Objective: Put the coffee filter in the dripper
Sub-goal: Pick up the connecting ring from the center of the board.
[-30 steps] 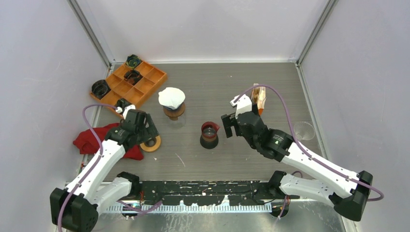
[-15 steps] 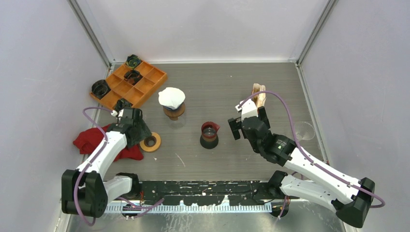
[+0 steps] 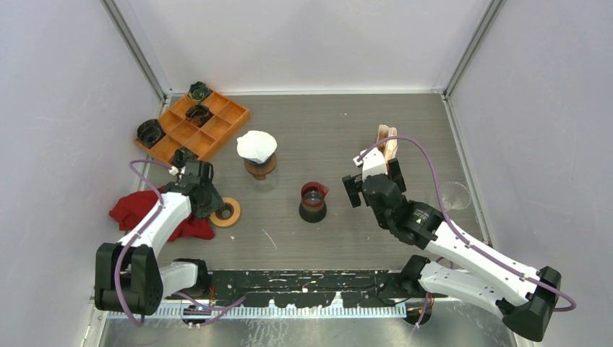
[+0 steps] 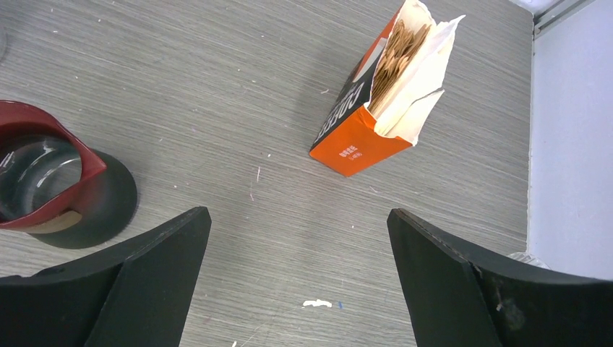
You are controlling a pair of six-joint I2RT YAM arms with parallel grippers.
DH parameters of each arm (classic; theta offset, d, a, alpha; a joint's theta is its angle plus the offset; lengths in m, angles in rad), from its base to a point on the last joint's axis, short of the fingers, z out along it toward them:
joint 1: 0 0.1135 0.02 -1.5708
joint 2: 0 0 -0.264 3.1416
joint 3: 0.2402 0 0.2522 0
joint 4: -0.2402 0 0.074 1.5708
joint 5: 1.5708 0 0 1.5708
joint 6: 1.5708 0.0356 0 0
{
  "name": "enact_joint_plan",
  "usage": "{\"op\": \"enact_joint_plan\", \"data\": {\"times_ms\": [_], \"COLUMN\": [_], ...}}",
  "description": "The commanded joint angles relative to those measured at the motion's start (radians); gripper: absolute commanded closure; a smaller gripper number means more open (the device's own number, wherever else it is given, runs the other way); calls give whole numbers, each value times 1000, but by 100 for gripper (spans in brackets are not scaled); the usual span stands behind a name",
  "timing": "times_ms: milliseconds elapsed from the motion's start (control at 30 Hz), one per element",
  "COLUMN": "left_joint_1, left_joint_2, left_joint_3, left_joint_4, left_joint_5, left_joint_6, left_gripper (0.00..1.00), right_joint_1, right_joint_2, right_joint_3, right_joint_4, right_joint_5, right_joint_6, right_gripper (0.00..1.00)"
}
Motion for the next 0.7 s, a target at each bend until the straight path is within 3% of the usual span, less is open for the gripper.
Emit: {"op": "enact_joint_plan", "data": {"times_ms": [0, 667], "left_joint_1": [7, 7], "left_joint_2": [-12, -37], "left_joint_3": [-11, 22], "left_joint_4": [2, -67], "left_joint_5": [24, -27], "left_joint_6": [-1, 26], "left_gripper": [53, 45], "right_joint_1": [-4, -5], "right_joint_2": [-18, -44], "right_joint_3": [13, 7], "right_joint_4": [54, 49], "right_joint_5": [33, 33], "right_joint_6": [-5, -1], "right_gripper": [0, 0]}}
